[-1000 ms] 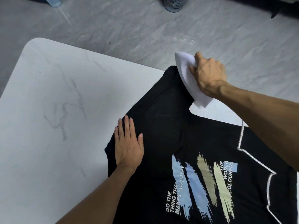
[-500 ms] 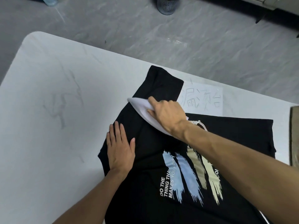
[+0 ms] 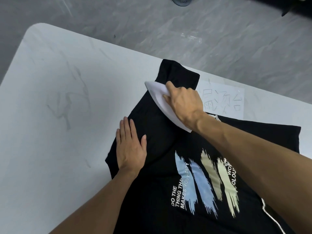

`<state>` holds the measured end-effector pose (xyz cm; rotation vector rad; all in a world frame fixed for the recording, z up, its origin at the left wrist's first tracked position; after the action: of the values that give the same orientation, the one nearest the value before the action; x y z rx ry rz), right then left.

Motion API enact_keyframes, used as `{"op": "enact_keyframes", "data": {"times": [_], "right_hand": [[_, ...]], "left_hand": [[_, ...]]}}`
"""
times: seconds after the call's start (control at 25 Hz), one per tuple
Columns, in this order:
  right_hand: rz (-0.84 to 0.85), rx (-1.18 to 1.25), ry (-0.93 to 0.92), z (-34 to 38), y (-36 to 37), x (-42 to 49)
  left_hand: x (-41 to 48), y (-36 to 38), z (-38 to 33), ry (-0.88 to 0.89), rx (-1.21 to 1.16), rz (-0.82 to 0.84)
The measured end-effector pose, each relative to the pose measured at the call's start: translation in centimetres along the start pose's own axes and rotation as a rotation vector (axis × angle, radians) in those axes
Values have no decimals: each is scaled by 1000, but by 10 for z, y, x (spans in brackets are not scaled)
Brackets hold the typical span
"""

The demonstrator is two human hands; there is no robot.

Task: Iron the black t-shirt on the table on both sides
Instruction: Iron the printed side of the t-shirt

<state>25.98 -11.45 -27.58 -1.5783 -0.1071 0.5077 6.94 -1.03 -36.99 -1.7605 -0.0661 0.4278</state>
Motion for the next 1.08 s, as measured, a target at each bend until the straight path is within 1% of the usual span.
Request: {"op": "enact_keyframes", "data": {"times": [0.28, 0.52, 0.8, 0.96, 1.08], "right_hand": [[-30, -8, 80, -25, -11, 38], [-63, -82, 68, -44, -16, 62], [-69, -59, 128, -53, -16, 72], [-110, 1, 246, -72, -24, 87], [-115, 30, 221, -68, -35, 82]], "left_hand": [[0, 2, 2, -9, 3, 18], [0, 3, 2, -5, 12, 15], [0, 3, 2, -1, 4, 5], [-1, 3, 2, 21, 15, 4], [0, 4, 2, 22, 7, 1]]}}
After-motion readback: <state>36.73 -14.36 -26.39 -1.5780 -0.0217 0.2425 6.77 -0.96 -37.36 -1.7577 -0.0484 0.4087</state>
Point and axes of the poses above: each hand's wrist, its own x-axis towards the middle knuckle, its own y-axis out of the palm, z = x × y, the point moved 6 cm from there along x, towards the middle knuckle, and after that the axes turned 10 degrees about y, right-handed, at the moved point
